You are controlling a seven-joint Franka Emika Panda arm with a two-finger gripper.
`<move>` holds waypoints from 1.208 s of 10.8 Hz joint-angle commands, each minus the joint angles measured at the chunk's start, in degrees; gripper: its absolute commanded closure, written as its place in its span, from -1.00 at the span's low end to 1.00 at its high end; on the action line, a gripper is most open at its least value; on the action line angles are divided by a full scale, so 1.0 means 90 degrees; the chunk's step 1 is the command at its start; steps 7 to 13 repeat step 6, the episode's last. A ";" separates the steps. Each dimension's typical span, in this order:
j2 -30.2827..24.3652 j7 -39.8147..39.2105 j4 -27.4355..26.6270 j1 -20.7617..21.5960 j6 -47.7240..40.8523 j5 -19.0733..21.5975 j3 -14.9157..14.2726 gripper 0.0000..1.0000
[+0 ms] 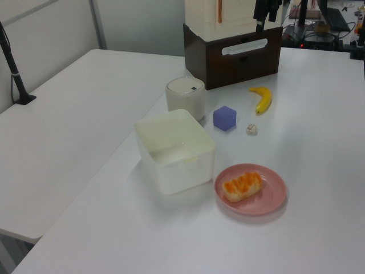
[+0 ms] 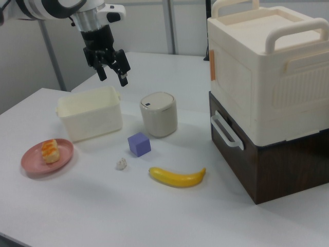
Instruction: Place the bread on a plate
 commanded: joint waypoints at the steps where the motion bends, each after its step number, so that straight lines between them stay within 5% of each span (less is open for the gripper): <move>1: -0.0239 -0.0058 -0.0111 0.0141 -0.0152 0.0147 -0.0149 -1.00; 13: -0.0309 -0.0058 -0.0219 0.0131 -0.0122 0.0156 -0.0149 -1.00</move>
